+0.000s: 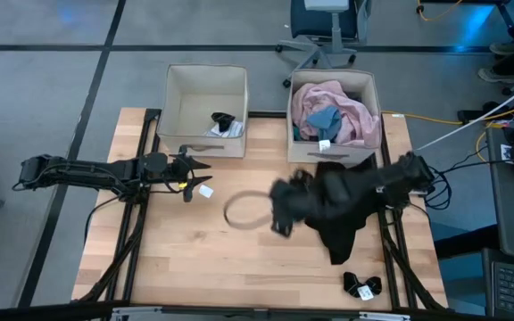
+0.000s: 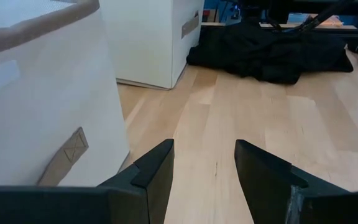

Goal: Sort clothes
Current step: Put the black stripe sock into the left laundry organizer

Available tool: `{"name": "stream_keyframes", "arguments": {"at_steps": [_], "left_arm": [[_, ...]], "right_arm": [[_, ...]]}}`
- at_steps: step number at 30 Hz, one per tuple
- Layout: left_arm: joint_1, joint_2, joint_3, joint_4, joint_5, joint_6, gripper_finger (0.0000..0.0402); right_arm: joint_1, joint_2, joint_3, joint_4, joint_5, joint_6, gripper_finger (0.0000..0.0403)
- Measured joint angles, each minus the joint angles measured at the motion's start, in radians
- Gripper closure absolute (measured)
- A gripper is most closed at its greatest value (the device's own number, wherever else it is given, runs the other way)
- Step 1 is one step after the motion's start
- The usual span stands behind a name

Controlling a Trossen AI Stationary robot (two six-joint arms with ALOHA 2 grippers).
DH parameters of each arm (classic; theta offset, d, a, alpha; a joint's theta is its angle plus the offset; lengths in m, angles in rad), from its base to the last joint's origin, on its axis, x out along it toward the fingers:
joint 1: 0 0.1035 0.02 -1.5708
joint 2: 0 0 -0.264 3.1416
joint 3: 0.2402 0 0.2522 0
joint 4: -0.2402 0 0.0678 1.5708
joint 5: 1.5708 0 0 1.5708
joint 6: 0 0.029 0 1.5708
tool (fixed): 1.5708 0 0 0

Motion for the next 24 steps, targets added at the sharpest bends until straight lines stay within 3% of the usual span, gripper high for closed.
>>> {"name": "stream_keyframes", "arguments": {"at_steps": [8, 13, 18, 24], "left_arm": [[0.0, 0.0, 0.0, 0.011, 0.0, 0.003, 0.024], [0.0, 0.0, 0.0, 0.033, 0.0, 0.015, 0.024], [0.0, 0.0, 0.0, 0.037, 0.0, 0.014, 0.024], [0.0, 0.0, 0.0, 0.034, 0.0, 0.009, 0.024]], "right_arm": [[0.24, 0.001, -0.192, -0.045, -0.001, 0.564, 0.0126], [0.335, 0.002, -0.31, -0.048, -0.1, 0.856, 0.0126], [0.408, 0.002, -0.413, -0.044, -0.244, 1.054, 0.0126], [0.487, 0.002, -0.521, 0.009, -0.36, 1.172, 0.0126]]}}
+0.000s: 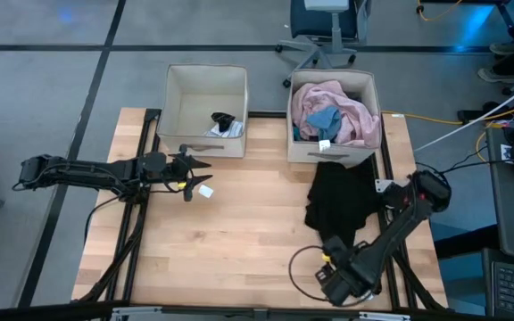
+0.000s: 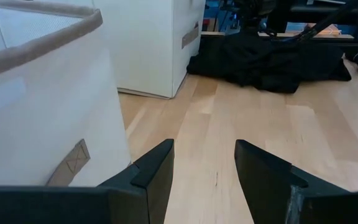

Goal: Sort clothes
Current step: Put the black stripe sock into the left laundry organizer

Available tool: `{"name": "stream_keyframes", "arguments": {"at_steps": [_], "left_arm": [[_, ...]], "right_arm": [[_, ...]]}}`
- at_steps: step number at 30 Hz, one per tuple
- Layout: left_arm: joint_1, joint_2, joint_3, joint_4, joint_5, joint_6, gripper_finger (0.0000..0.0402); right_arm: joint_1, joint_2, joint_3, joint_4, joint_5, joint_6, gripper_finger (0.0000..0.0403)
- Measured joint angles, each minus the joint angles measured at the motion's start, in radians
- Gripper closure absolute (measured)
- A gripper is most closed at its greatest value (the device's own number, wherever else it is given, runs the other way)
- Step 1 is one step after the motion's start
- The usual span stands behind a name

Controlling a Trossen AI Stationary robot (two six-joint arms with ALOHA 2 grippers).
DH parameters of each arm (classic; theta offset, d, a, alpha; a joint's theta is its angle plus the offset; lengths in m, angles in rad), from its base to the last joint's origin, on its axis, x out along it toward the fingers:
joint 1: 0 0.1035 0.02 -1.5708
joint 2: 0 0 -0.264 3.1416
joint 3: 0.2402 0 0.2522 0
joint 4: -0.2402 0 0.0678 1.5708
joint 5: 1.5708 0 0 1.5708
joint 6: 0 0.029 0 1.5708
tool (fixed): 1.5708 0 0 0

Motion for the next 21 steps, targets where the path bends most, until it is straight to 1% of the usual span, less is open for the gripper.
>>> {"name": "stream_keyframes", "arguments": {"at_steps": [5, 11, 14, 17, 19, 21], "left_arm": [[0.0, 0.0, 0.0, 0.0, 0.0, 0.0, 0.024], [0.0, 0.0, 0.0, 0.0, 0.0, 0.008, 0.024], [0.0, 0.0, 0.0, 0.0, 0.0, 0.008, 0.024], [0.0, 0.0, 0.0, -0.002, 0.0, 0.008, 0.024], [0.0, 0.0, 0.0, -0.002, 0.0, 0.008, 0.024], [0.0, 0.0, 0.0, -0.002, 0.0, 0.008, 0.024]], "right_arm": [[0.051, 0.0, -0.083, 0.094, -0.042, 0.05, 0.0126], [0.103, 0.0, -0.177, 0.196, -0.16, 0.11, 0.0126], [0.126, 0.0, -0.218, 0.247, -0.193, 0.135, 0.0132], [0.135, 0.0, -0.24, 0.287, -0.183, 0.151, 0.0162], [0.133, 0.0, -0.244, 0.295, -0.162, 0.152, 0.02], [0.131, 0.0, -0.244, 0.308, -0.156, 0.131, 0.0247]]}}
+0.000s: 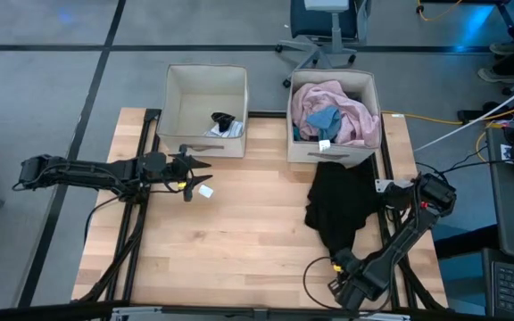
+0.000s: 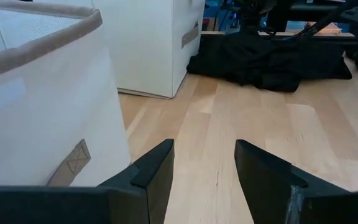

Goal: Sort clothes
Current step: Put the black stripe sock into the left laundry organizer

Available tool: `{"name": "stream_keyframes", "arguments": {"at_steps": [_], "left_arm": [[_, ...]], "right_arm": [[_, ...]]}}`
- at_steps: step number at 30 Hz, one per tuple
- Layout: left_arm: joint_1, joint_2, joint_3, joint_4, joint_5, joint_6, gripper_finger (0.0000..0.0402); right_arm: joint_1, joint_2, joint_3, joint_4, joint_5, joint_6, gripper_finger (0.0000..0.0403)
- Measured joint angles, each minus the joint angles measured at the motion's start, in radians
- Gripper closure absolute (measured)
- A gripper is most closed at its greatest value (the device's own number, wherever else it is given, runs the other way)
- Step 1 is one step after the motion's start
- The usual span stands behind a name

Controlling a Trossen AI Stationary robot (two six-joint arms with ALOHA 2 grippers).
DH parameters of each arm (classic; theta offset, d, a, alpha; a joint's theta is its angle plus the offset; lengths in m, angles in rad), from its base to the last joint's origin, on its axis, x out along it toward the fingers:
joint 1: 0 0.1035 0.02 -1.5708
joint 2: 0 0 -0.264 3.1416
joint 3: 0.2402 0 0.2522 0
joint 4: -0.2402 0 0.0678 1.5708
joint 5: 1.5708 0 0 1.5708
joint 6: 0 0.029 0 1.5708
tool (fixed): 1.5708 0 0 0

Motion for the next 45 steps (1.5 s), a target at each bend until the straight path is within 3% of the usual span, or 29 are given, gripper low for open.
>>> {"name": "stream_keyframes", "arguments": {"at_steps": [4, 6, 10, 15, 20, 26, 36, 45], "left_arm": [[0.0, 0.0, 0.0, 0.0, 0.0, 0.0, 0.024], [0.0, 0.0, 0.0, 0.0, 0.0, 0.0, 0.024], [0.0, 0.0, 0.0, 0.0, 0.0, -0.001, 0.024], [0.0, 0.0, 0.0, 0.0, 0.0, 0.0, 0.024], [0.0, 0.0, 0.0, -0.002, 0.0, 0.0, 0.024], [0.0, 0.0, 0.0, -0.003, 0.0, 0.0, 0.024], [0.0, 0.0, 0.0, -0.003, 0.0, -0.003, 0.024], [0.0, 0.0, 0.0, -0.002, 0.0, -0.019, 0.024]], "right_arm": [[-0.008, 0.0, 0.001, 0.005, 0.001, -0.028, 0.0357], [-0.016, 0.0, 0.011, -0.004, 0.01, -0.047, 0.0389], [-0.069, 0.0, 0.059, -0.008, 0.123, -0.077, 0.0373], [-0.174, 0.0, 0.164, -0.003, 0.231, -0.286, 0.0394], [-0.305, 0.0, 0.258, 0.017, 0.357, -0.58, 0.0387], [-0.485, 0.0, 0.317, 0.106, 0.525, -1.054, 0.0393], [-0.795, 0.0, 0.319, 0.559, 0.542, -1.774, 0.039], [-1.0, 0.0, 0.319, 1.078, 0.504, -2.122, 0.0389]]}}
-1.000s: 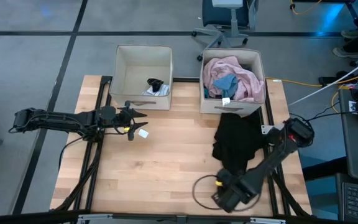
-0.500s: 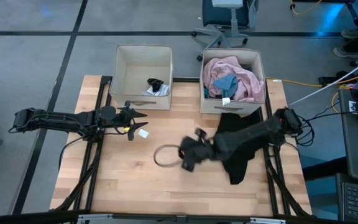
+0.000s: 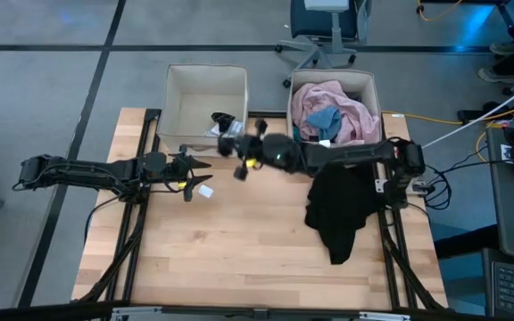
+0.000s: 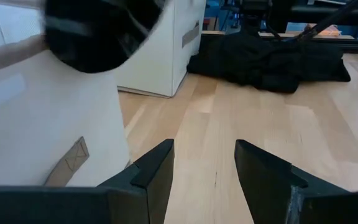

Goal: Sort clothes
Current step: Put the black stripe sock into the left laundry organizer

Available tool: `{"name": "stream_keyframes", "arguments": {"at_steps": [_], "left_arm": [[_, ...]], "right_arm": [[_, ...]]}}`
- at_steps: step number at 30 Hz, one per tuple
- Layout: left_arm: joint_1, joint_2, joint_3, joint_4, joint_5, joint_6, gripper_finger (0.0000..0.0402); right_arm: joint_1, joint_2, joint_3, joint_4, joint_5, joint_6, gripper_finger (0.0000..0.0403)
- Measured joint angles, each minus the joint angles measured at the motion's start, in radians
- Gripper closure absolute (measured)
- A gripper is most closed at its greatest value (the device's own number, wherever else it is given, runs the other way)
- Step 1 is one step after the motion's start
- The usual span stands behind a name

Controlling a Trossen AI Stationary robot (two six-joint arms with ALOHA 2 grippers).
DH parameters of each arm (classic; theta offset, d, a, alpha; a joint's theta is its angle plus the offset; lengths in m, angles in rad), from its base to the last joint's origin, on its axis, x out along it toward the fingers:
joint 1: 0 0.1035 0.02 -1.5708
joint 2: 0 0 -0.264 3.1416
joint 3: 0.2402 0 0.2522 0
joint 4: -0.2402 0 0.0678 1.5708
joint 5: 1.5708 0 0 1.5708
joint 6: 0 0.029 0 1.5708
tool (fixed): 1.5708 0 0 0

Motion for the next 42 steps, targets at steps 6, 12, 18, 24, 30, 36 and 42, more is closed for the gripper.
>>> {"name": "stream_keyframes", "arguments": {"at_steps": [6, 12, 18, 24, 30, 36, 42], "left_arm": [[0.0, 0.0, 0.0, -0.001, 0.0, 0.001, 0.024], [0.0, 0.0, 0.0, 0.031, 0.0, 0.033, 0.024], [0.0, 0.0, 0.0, 0.054, 0.0, 0.085, 0.024], [0.0, 0.0, 0.0, 0.071, 0.0, 0.106, 0.024], [0.0, 0.0, 0.0, 0.073, 0.0, 0.104, 0.024], [0.0, 0.0, 0.0, 0.072, 0.0, 0.096, 0.024], [0.0, 0.0, 0.0, 0.07, 0.0, 0.095, 0.024]], "right_arm": [[-0.137, 0.006, 0.0, 0.169, -0.034, -0.023, 0.0389], [-0.247, 0.08, 0.0, 0.309, -0.214, 0.051, 0.0388], [-0.303, 0.143, 0.0, 0.356, -0.231, 0.102, 0.0387], [-0.309, 0.156, 0.0, 0.356, -0.215, 0.102, 0.0317], [-0.295, 0.148, 0.0, 0.325, -0.215, 0.102, 0.0198], [-0.246, 0.053, 0.0, 0.168, -0.19, 0.055, 0.0124], [-0.18, -0.048, 0.0, -0.056, -0.081, 0.058, 0.0107]]}}
